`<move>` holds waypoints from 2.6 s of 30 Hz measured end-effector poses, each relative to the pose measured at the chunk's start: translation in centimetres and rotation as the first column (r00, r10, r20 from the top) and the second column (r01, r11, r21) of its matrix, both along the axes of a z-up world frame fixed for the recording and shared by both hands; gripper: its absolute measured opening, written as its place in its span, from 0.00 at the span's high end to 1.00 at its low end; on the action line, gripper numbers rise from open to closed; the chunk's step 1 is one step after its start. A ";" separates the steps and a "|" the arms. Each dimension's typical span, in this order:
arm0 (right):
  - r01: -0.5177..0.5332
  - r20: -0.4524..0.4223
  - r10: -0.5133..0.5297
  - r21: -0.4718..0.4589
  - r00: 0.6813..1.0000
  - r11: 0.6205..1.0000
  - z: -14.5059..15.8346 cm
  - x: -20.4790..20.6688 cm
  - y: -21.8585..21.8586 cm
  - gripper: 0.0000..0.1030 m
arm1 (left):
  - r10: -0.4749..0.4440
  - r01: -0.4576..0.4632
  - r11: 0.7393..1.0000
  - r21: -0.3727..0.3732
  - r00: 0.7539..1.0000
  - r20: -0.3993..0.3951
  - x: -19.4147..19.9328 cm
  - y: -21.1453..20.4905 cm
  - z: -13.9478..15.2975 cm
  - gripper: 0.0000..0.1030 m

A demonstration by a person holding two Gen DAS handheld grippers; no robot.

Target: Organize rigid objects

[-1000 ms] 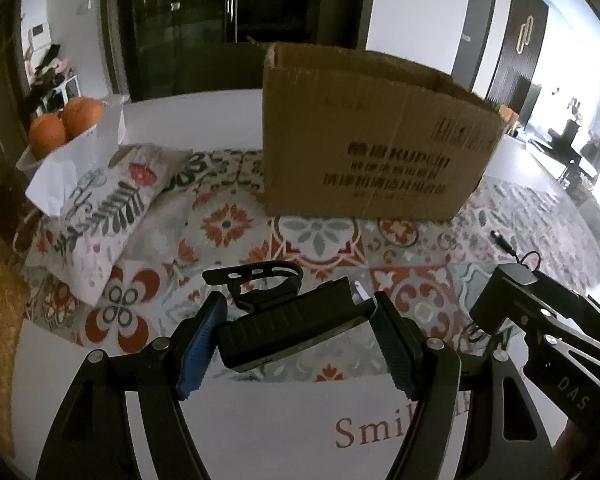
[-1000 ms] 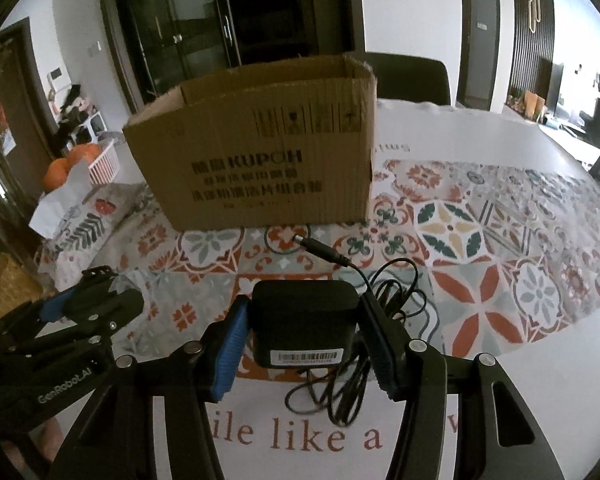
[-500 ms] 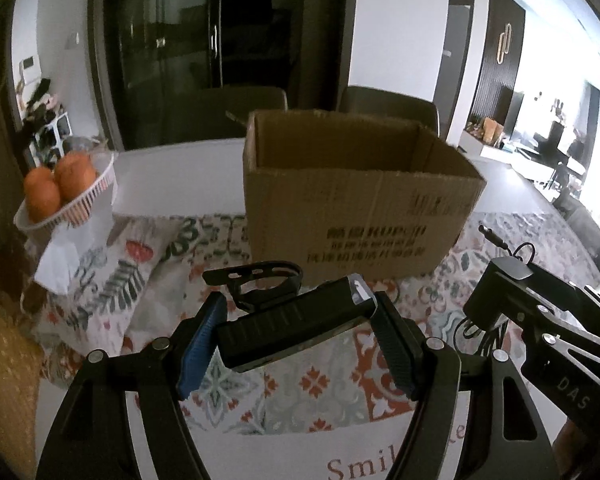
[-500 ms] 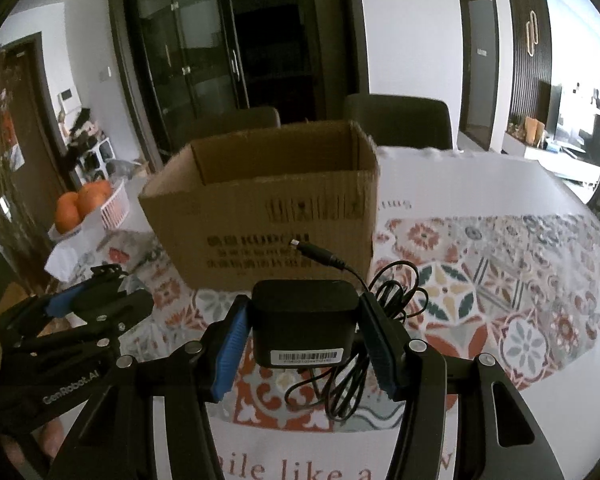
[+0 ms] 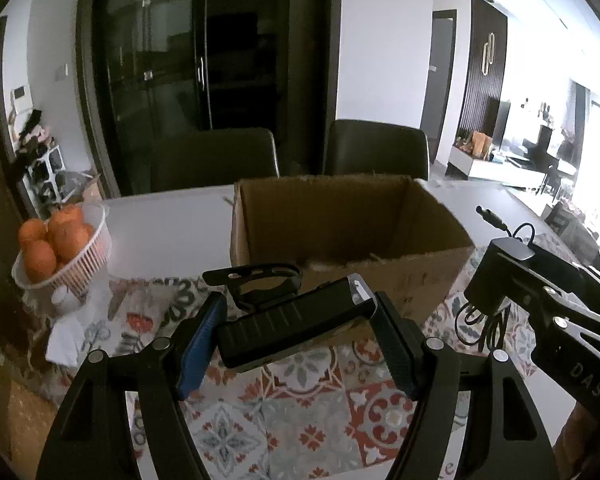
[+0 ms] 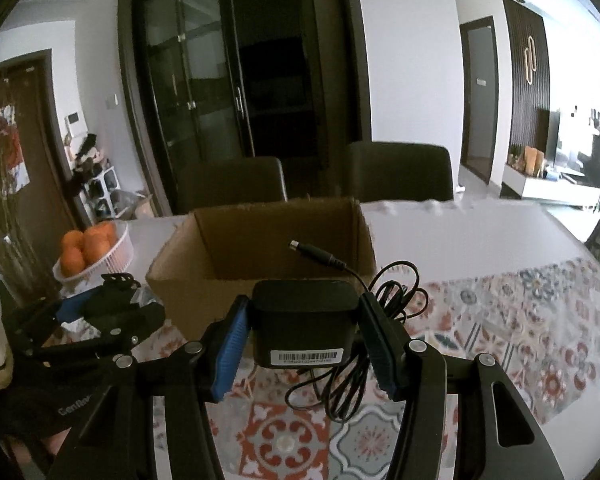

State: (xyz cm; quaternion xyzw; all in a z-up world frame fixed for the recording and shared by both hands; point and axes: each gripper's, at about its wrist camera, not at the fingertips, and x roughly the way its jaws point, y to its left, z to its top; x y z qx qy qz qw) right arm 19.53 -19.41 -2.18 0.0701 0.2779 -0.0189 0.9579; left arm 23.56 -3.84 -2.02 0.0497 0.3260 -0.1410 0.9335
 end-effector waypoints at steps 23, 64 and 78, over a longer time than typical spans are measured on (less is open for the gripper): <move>-0.056 0.038 0.057 -0.026 0.998 0.998 3.4 6.7 -0.4 0.46 | -0.043 0.044 0.999 0.018 0.999 -0.028 7.5 -1.4 2.8 0.30; -0.003 -0.029 0.002 -0.024 1.000 1.000 3.2 6.8 -1.4 0.39 | 0.044 -0.043 0.999 0.032 0.999 -0.019 5.7 -0.8 4.0 0.16; 0.080 0.052 -0.076 -0.077 0.996 0.994 5.5 -2.0 -0.6 0.19 | 0.093 -0.101 0.994 0.046 0.984 0.155 -3.6 0.8 6.7 0.00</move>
